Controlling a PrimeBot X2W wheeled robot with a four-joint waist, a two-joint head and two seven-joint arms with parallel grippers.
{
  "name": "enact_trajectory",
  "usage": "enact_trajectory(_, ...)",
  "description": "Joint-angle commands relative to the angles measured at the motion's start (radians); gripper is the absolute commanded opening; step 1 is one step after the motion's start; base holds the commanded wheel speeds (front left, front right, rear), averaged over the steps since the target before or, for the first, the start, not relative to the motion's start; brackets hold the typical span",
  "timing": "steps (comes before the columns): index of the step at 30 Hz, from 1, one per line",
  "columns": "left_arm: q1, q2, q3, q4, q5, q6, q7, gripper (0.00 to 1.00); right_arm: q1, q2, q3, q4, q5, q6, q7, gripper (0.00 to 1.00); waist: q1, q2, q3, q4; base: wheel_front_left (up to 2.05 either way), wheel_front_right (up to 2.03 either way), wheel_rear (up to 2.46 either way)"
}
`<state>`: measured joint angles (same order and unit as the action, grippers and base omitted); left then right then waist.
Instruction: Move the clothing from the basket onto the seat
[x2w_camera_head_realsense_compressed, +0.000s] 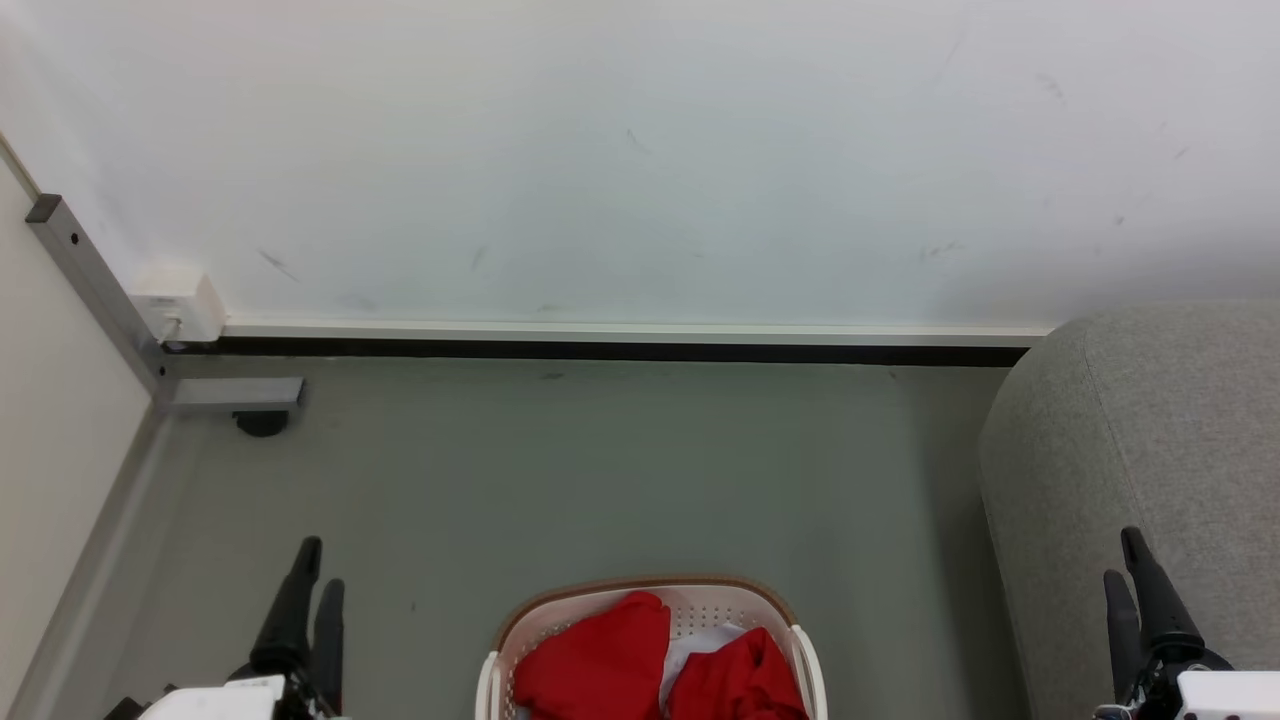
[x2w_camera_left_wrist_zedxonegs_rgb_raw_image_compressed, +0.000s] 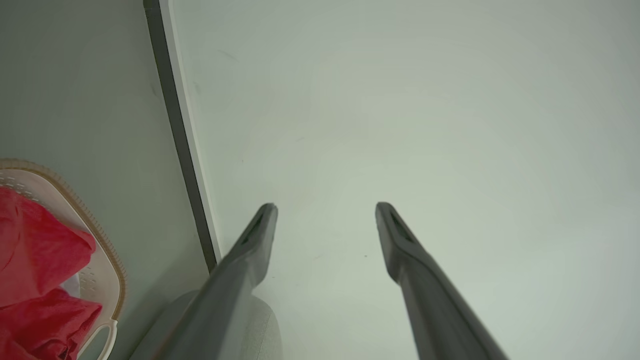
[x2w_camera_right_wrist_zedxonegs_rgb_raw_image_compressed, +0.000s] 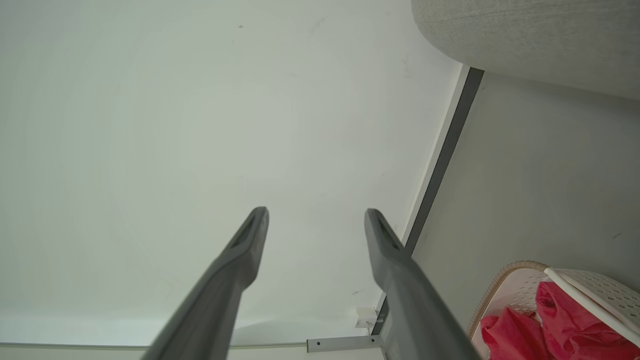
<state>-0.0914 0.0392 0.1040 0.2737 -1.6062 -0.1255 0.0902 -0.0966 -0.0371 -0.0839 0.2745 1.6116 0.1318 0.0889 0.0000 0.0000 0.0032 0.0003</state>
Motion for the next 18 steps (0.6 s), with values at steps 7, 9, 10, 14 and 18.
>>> enact_trajectory(7,-0.025,0.012,-0.017,-0.039,0.046,-0.003,-0.04,1.0,-0.022,-0.009,0.033,-0.034,-0.025,0.0,-0.038,1.0,0.0,0.0,0.001,0.001,0.0,0.0,0.0)
enact_trajectory(9,-0.026,0.014,-0.017,-0.046,0.088,-0.004,-0.053,1.0,-0.024,-0.009,0.044,-0.038,-0.053,0.0,-0.052,1.0,0.0,0.0,0.001,0.001,0.0,0.0,0.0)
enact_trajectory(10,-0.026,0.014,-0.017,-0.046,0.088,-0.004,-0.053,1.0,-0.024,-0.009,0.044,-0.038,-0.053,0.0,-0.052,1.0,0.0,0.0,0.001,0.001,0.0,0.0,0.0)
enact_trajectory(14,-0.026,0.015,-0.017,-0.054,0.161,-0.004,-0.071,1.0,-0.025,-0.01,0.057,-0.044,-0.105,0.0,-0.07,1.0,0.0,0.0,0.002,0.001,0.0,0.0,0.0)
enact_trajectory(18,-0.024,0.015,-0.015,-0.07,0.255,-0.004,-0.089,1.0,-0.025,-0.01,0.069,-0.052,-0.153,0.0,-0.087,1.0,0.0,0.0,0.002,0.0,0.0,0.0,0.0)
